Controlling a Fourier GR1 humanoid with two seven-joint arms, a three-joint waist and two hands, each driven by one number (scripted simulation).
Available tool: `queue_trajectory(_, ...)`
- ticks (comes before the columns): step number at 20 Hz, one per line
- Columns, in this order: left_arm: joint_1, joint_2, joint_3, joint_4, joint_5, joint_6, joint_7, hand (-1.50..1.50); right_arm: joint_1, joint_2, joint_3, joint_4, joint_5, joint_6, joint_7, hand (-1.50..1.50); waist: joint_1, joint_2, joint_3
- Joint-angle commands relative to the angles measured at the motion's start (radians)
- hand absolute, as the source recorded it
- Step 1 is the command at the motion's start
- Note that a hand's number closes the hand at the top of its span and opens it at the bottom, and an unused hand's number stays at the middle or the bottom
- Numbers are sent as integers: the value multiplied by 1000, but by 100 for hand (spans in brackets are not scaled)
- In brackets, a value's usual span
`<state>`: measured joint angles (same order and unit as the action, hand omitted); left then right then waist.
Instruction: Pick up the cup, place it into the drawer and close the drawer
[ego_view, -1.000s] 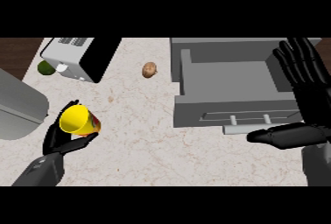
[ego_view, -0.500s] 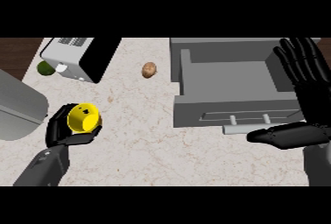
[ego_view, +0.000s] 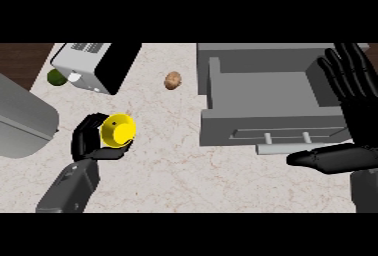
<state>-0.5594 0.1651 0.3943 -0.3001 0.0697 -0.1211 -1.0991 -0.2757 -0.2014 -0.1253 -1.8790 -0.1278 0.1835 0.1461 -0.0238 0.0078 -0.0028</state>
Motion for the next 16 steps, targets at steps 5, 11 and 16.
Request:
queue_trajectory(5, -116, -35, -91, -122, -43, -69, 20, 150, -4, -42, -62, 24, -38, 27, -12, -150, 18, -10, 3)
queue_trajectory(11, -229, -107, -153, -320, -29, -20, 258, 150, 18, -12, -24, -16, 13, -17, 23, -150, 34, -18, 4)
queue_trajectory(16, -315, -163, -226, -453, 9, 69, 452, 150, 46, 13, 3, 8, 47, -13, -36, -150, 31, -16, 4)
